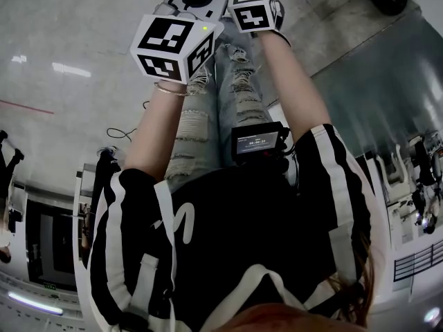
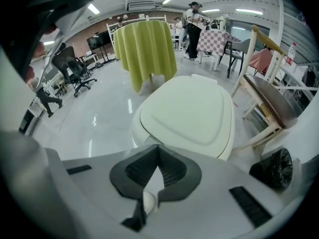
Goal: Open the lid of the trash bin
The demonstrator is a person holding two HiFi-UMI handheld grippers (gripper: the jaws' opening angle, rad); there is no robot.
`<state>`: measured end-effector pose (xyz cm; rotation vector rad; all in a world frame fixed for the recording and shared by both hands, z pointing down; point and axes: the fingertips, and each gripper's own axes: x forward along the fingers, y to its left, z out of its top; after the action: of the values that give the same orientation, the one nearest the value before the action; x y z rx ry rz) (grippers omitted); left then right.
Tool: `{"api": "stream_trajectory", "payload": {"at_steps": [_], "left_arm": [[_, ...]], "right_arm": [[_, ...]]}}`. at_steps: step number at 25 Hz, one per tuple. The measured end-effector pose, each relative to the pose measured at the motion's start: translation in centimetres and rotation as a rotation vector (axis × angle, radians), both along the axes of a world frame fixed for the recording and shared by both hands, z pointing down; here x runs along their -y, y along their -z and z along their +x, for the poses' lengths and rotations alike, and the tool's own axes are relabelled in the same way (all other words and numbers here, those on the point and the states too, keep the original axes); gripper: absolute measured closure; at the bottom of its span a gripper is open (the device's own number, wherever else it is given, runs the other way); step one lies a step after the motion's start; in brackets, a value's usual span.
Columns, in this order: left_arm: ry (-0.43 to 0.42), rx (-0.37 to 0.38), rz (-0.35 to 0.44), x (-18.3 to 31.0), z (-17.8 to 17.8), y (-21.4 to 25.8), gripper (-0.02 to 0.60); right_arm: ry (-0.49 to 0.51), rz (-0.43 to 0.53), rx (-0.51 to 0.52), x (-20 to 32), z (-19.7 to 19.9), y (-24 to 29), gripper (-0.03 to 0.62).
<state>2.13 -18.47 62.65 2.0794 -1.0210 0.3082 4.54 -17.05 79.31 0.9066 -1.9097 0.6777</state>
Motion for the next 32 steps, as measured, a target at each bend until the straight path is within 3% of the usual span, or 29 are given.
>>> {"api": "stream_trajectory", "payload": {"at_steps": [13, 17, 23, 29, 32], "left_arm": [[0.010, 0.025, -0.019, -1.1, -0.9, 0.1, 0.574], [0.024, 0.028, -0.022, -1.2, -1.4, 0.1, 0.574], [0.039, 0.034, -0.029, -1.7, -2.1, -0.1, 0.574], [0.042, 0.038, -0.014, -1.4, -2.3, 0.5, 0.574], [0.043, 0.040, -0.008, -1.1, -2.4, 0.7, 0.574]], "right_arm": [[0.081, 0.051, -0.094, 0.1, -0.5, -0.2, 0.585], [0.133, 0.096, -0.173, 0.8, -0.2, -1.1, 0.583], [0.127, 0.191, -0.237, 0.2, -0.3, -1.0, 0.585], [0.140, 0.190, -0.237, 0.4, -0.3, -1.0, 0.585], [0.126, 0.140, -0.196, 0.5, -0.3, -1.1, 0.583]]}}
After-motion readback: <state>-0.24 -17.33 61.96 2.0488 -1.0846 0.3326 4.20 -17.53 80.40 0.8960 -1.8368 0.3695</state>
